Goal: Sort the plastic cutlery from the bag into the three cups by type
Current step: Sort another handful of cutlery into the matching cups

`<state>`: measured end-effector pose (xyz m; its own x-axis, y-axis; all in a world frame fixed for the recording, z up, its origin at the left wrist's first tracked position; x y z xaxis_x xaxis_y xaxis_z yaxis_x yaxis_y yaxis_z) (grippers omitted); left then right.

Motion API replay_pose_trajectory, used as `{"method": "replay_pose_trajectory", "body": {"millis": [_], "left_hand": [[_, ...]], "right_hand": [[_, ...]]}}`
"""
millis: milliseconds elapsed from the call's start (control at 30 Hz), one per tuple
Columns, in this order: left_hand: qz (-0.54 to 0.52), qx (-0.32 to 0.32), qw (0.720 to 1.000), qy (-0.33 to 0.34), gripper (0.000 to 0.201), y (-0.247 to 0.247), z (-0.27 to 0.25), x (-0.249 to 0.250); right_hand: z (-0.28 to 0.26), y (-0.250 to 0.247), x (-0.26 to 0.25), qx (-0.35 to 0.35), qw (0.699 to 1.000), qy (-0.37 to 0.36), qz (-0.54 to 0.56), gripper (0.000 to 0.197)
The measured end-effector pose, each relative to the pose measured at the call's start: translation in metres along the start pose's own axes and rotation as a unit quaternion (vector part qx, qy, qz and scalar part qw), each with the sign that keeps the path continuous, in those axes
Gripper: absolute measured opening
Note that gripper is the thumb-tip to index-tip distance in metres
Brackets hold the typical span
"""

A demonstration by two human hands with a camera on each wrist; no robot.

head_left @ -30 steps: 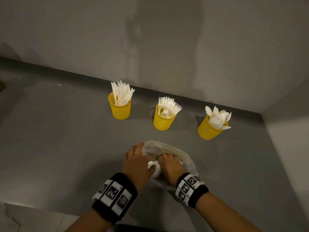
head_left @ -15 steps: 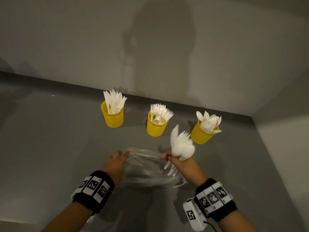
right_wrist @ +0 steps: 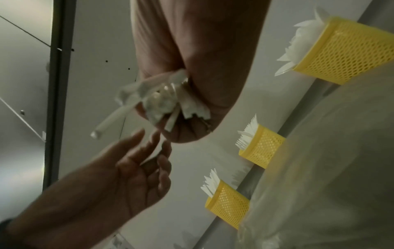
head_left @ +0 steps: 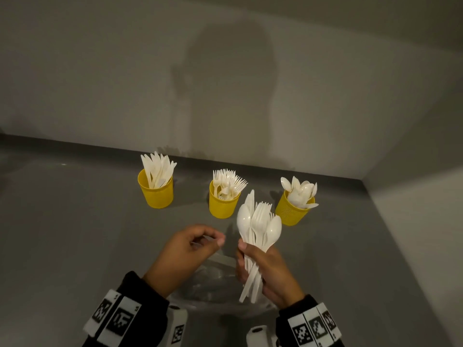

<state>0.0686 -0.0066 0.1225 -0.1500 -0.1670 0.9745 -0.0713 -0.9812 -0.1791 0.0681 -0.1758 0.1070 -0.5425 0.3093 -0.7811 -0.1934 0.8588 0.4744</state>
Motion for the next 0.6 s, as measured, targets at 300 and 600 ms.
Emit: {"method": "replay_pose_trajectory", "body": {"millis": [300, 600], "left_hand": [[-0.053, 0.048, 0.997, -0.024, 0.012, 0.027, 0.020, 0.013], [-0.132, 0.067, 0.983, -0.108, 0.013, 0.021, 0.041, 0.000]], "right_hand": [[0.010, 0.007, -0.005, 0.115, 0.976, -0.106, -0.150, 0.005], [0.022, 0.004, -0.015, 0.129, 0.979, -0.095, -0.128, 0.009]]}}
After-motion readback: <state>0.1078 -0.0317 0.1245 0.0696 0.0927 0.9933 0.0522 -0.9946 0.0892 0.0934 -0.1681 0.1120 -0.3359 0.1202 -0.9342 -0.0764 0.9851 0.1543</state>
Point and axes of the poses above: each hand's wrist, its own z-axis towards the middle knuckle, its own y-axis out of the palm, x = y × z, the point moved 1 cm from there along z, towards the middle knuckle, and after that the axes turned 10 degrees about y, right-handed, at the moved point
